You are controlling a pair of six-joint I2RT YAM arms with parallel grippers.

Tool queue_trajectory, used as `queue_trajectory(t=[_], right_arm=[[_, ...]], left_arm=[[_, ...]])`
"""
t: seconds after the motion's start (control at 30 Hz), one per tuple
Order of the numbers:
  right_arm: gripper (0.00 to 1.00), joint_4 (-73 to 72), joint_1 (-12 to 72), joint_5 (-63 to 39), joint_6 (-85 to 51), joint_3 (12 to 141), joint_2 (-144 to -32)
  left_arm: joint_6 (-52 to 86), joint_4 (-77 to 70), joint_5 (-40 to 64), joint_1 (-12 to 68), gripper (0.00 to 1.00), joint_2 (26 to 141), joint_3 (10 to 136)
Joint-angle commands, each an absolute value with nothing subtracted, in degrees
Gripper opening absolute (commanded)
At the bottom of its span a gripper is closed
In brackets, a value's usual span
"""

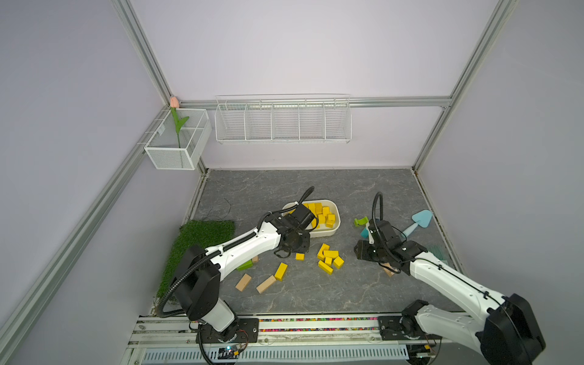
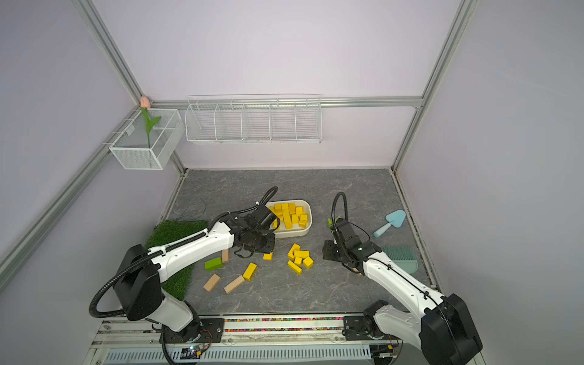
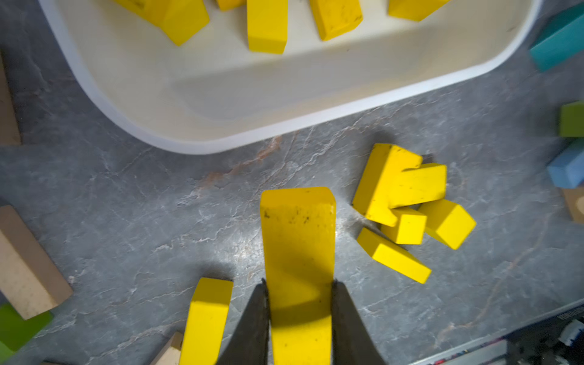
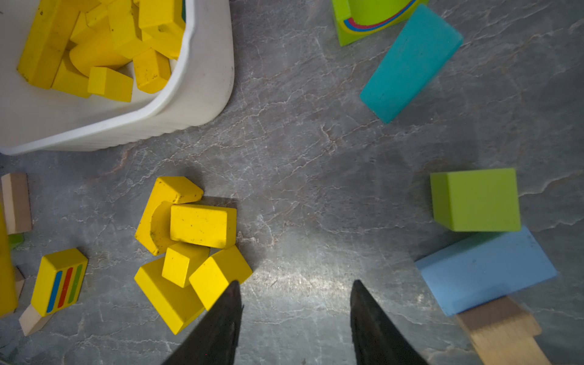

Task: Pick out the yellow building blocks
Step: Pick up the building block from the center of the board.

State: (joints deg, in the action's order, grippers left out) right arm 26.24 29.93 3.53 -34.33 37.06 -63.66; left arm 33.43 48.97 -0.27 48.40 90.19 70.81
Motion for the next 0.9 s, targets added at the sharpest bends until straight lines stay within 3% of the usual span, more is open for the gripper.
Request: queue_trajectory(t=[0.0, 0.17, 0.3, 0.47, 0.87], right_arm=[[0.57, 25.84, 29.51, 3.16, -34.91, 36.39, -63.28], [0.57, 25.76, 29.44, 3.21, -34.89, 36.34, -63.1], [0.57, 25.67, 29.44, 2.92, -34.89, 36.21, -63.17], [0.57, 25.41, 29.21, 2.55, -34.63, 36.39, -63.69], [0.57, 25.09, 28.98, 1.94, -34.52, 36.47, -64.57]], left_arm=[[30.03, 54.67, -2.61, 48.56, 0.22, 90.04, 77.54], [22.21, 56.35, -3.35, 48.6, 0.27, 94.59, 85.36], [13.9, 56.96, -8.1, 48.54, 0.26, 99.28, 91.01], [1.17, 55.33, -5.94, 48.49, 0.25, 104.21, 96.19], [-23.11, 45.97, -8.23, 48.39, 0.27, 109.94, 95.23]])
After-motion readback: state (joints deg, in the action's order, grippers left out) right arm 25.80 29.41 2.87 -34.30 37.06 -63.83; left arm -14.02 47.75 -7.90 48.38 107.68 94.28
